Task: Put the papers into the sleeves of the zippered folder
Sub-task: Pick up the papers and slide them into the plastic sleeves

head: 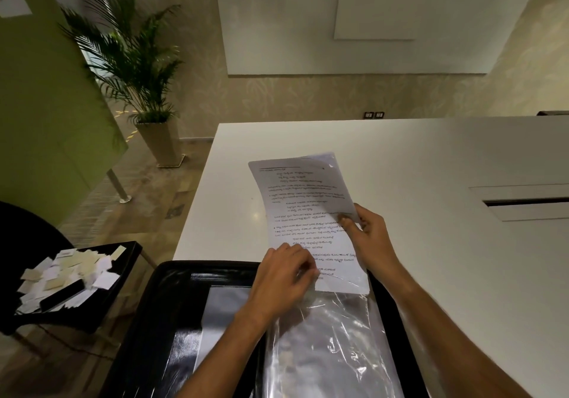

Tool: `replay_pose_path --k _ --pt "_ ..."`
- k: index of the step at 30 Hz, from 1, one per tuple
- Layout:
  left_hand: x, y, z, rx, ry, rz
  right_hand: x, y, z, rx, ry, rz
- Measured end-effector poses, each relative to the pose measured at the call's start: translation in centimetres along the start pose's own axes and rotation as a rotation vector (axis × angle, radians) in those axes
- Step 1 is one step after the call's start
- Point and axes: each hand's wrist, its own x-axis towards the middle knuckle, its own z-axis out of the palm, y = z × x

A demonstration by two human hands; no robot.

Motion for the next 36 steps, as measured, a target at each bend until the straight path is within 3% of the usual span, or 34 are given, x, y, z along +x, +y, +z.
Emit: replay_pose_path --k 15,22,32,36 --pt "1.5 4.8 1.2 -0.078 -0.098 0.228 0.5 -0.5 0.4 -0.081 0.021 0.025" --pt "0.9 5.3 2.2 -0.035 0.047 0.272 1.6 -1.1 0.3 -0.098 0.17 0.015" --pt "-0.1 5.1 3.2 0.131 0.319 0.35 1.1 -0.8 0.1 0.068 0.466 0.08" --pt "-0.5 5.4 3.1 0.169 0.281 0.341 0.5 -0.6 -0.1 0.079 0.523 0.073"
